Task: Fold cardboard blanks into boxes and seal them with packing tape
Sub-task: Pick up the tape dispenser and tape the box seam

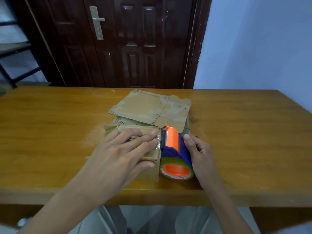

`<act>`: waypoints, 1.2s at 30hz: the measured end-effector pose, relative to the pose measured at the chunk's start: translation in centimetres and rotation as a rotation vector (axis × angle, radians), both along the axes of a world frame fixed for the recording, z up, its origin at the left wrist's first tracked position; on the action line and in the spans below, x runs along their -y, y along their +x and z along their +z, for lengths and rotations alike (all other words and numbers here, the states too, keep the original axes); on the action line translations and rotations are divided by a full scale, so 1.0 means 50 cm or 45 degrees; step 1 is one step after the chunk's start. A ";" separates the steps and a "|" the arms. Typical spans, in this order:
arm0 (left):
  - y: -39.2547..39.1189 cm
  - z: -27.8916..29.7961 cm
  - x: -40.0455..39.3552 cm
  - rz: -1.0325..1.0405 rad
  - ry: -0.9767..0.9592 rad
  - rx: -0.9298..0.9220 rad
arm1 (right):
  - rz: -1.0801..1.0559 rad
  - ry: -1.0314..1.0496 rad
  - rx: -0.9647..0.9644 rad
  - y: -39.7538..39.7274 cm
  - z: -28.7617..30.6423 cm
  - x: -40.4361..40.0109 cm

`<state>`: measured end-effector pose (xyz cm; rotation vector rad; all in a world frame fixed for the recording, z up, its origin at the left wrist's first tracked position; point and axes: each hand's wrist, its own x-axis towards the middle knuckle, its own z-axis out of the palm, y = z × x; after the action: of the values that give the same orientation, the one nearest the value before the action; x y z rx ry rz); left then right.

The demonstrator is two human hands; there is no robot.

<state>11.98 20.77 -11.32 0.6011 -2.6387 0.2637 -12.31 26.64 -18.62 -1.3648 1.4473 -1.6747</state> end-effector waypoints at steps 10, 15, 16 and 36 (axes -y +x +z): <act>-0.047 0.067 0.020 0.063 0.260 0.226 | 0.071 0.032 0.059 -0.006 0.002 0.000; -0.065 0.053 0.034 0.126 0.079 0.261 | 0.071 0.024 0.005 0.003 0.018 -0.008; -0.064 0.052 0.036 0.106 0.057 0.238 | 0.096 0.015 -0.010 0.004 0.021 -0.012; -0.084 -0.044 0.015 0.087 0.887 -1.086 | 0.429 0.580 -1.088 0.022 0.411 0.106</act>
<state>7.76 20.04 -13.50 0.7847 -1.8168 -0.7632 -11.19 21.34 1.92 -1.9940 1.7400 -0.4802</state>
